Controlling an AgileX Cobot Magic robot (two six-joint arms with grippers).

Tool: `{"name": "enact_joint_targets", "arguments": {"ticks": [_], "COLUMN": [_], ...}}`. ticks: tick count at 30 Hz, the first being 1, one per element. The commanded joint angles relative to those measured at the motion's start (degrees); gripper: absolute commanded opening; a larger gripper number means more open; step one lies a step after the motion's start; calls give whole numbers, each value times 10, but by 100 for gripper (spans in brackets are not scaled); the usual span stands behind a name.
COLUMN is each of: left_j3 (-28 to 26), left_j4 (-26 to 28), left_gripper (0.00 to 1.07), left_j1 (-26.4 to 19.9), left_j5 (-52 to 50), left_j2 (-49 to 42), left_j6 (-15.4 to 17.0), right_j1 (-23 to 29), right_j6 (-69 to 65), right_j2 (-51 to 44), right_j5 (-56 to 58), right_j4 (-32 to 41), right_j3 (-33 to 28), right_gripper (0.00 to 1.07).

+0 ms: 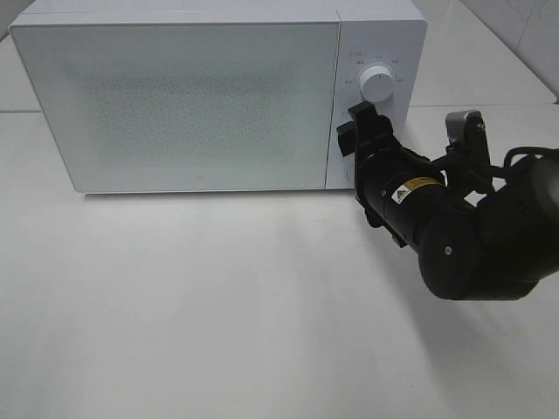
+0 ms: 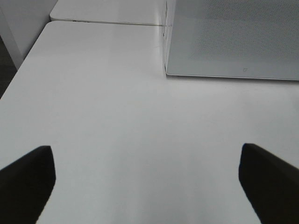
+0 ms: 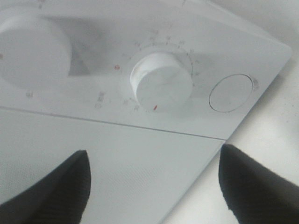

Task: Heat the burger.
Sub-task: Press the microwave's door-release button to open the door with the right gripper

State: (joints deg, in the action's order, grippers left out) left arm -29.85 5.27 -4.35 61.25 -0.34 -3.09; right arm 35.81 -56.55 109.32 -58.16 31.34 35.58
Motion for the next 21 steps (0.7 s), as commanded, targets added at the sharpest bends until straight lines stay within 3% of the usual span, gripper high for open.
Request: {"name": "enact_joint_targets", "arguments": {"ticks": [1,11,19,21], "left_j3": [2,2,2,2], "left_j4": [1,1,1,1], "left_gripper": [100,100,100,100], "left_j1": [-1,-1,-1,-1], "left_j5": [1,1,1,1], "left_j2": [-9,-9,-9,-9], "left_j6": [1,1,1,1], "right_j1": [-4,-5,-5,-5], "right_j6": [144,456,580,584], "right_j2": [-62,-174,-244,-275], "right_j5": [104,366,506,578], "right_j4": [-42,-48,-56,-104], "right_j3": [-19,-19,-19,-11], "right_gripper": [76,76,76,76]}}
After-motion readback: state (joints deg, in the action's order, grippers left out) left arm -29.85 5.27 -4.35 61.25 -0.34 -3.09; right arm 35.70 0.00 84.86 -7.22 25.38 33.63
